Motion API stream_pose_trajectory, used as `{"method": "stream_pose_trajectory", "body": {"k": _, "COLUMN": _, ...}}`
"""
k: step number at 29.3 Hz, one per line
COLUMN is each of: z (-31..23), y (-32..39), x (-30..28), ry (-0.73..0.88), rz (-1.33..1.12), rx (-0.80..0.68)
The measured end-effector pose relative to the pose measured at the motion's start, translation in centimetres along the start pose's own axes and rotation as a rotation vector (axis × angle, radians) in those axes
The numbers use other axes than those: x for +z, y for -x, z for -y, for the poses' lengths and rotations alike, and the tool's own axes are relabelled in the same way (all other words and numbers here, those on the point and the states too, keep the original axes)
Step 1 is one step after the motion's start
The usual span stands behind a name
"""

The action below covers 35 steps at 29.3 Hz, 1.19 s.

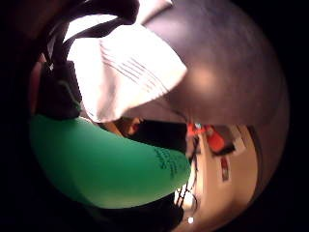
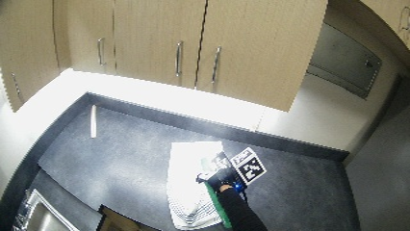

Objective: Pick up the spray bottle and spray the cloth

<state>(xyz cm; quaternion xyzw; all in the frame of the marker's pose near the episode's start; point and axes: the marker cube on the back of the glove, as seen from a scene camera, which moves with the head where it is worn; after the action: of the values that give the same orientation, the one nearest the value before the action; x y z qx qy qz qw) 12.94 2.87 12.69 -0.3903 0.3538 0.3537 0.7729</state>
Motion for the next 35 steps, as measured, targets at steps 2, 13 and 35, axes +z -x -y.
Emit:
{"method": "stream_pose_trajectory", "body": {"k": 2, "z": 0.3, "y": -1.0, "x": 0.3, "ry": 0.071, "rz": -0.048, "rx": 0.058}}
{"method": "stream_pose_trajectory", "body": {"k": 13, "z": 0.2, "y": -1.2, "x": -1.0, "ry": -0.047, "rz": -0.008, "rx": -0.067}}
{"method": "stream_pose_trajectory", "body": {"k": 35, "z": -7.7, "y": 2.5, "x": -5.6, "ry": -0.690, "rz": 0.618, "rx": -0.769}}
